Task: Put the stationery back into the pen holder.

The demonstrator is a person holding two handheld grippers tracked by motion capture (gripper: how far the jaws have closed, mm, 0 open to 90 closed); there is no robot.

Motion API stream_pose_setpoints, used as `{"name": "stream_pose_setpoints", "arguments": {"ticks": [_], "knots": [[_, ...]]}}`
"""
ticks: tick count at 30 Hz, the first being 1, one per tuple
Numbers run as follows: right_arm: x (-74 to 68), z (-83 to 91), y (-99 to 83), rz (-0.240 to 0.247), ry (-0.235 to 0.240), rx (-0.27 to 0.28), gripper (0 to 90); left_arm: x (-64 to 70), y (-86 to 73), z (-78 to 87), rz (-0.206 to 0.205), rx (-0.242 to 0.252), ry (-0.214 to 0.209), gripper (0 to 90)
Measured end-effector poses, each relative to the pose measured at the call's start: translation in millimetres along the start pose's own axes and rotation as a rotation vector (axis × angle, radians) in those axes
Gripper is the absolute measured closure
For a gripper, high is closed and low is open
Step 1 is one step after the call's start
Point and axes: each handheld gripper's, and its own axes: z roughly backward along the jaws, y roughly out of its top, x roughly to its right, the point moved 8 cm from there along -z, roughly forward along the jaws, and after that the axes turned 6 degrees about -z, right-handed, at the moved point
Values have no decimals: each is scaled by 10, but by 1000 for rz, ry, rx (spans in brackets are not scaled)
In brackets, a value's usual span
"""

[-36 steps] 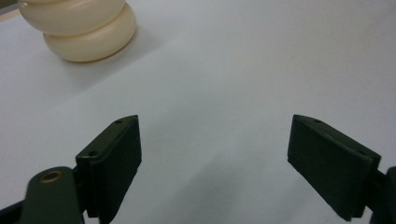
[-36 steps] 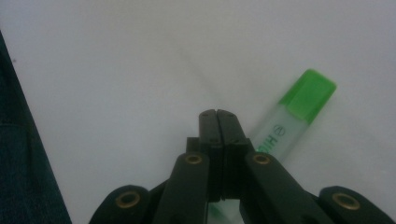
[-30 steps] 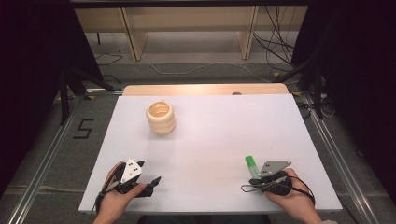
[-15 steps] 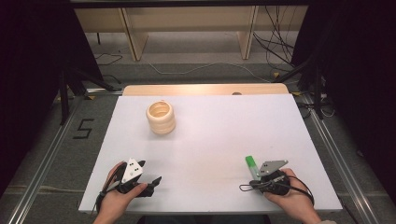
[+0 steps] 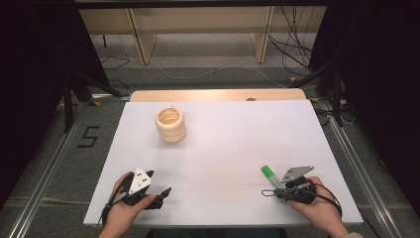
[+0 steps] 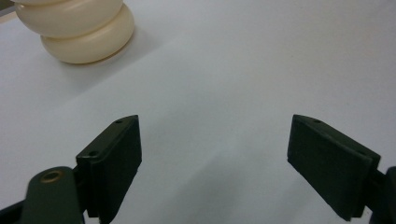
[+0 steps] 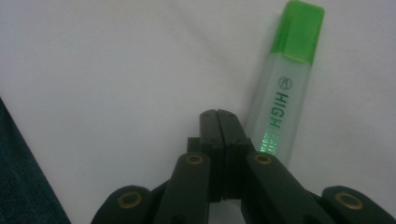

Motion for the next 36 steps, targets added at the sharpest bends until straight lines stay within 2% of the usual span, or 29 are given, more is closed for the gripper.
{"name": "stream_pose_setpoints", "arguments": {"ticks": [4, 9, 13, 18, 20, 23, 26, 32, 36], "knots": [[60, 17, -12, -27, -16, -2, 900, -2, 3, 4, 3, 1, 0, 177], [107, 31, -25, -29, -22, -15, 900, 1, 8, 2, 2, 4, -2, 177], [113, 50, -33, -50, -22, -31, 885, 0, 9, 3, 4, 5, -3, 177], [136, 178, 83, -65, -35, 17, 815, -4, 11, 3, 3, 6, -1, 177], [155, 224, 160, -78, -45, 32, 754, 0, 11, 0, 3, 5, -3, 177], [229, 251, 262, -109, -88, 30, 666, 4, 15, -2, 1, 5, -3, 177], [276, 235, 334, -148, -102, -8, 599, 5, 17, -5, 3, 6, -4, 177], [385, 114, 468, -162, -107, -52, 519, -1, 15, -10, 8, 8, -2, 177], [408, 27, 545, -179, -98, -112, 465, 3, 17, -10, 5, 7, -3, 177]]}}
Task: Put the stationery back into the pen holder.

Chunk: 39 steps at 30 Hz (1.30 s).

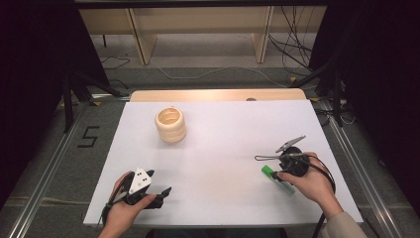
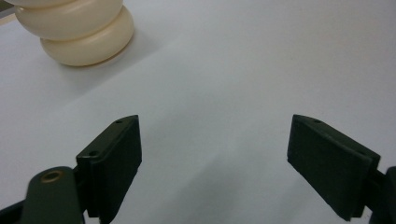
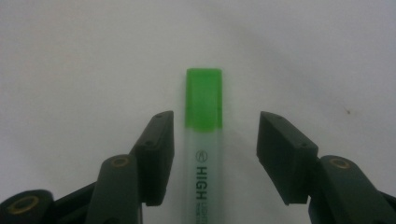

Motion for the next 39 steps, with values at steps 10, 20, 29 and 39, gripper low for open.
{"name": "stream_pose_setpoints", "arguments": {"ticks": [10, 20, 29, 39], "knots": [[-23, -195, 177, 19, -16, -103, 434, -3, -3, 8, 5, 2, 1, 177], [-50, -265, 210, 29, -26, -177, 445, -3, -4, 8, 6, 4, 2, 177], [-70, -320, 202, 38, -25, -217, 468, -5, -2, 9, 7, 5, 3, 177], [-73, -369, 206, 26, -30, -263, 489, -9, 0, 9, 3, 8, 5, 178]]}}
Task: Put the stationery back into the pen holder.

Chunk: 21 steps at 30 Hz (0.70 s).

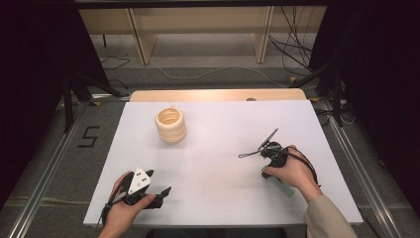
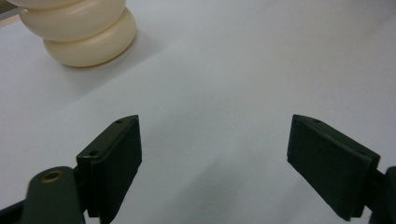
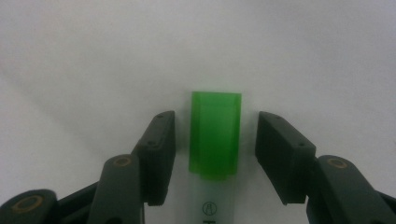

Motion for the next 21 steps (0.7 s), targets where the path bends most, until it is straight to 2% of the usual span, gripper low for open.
{"name": "stream_pose_setpoints", "arguments": {"ticks": [12, 21], "knots": [[-16, 0, 28, -10, -6, -35, 521, 2, 2, 3, -2, 0, -1, 180], [-23, -4, 41, 1, -6, -53, 555, -1, 5, 7, -4, 2, 0, 180]]}}
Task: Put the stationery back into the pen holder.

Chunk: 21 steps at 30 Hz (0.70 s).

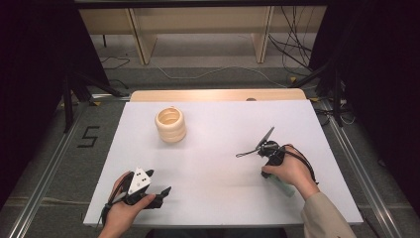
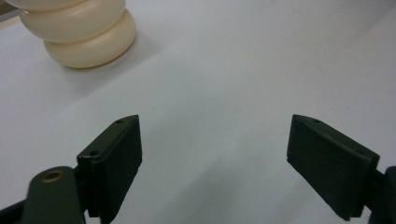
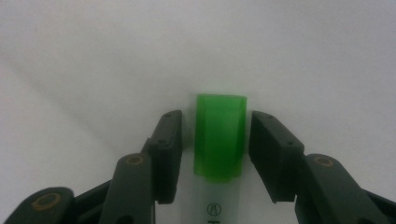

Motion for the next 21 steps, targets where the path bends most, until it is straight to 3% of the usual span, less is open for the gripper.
{"name": "stream_pose_setpoints", "arguments": {"ticks": [21], "knots": [[-5, 5, 11, -25, -6, -31, 621, 4, 2, 2, 0, 2, -2, 182]]}}
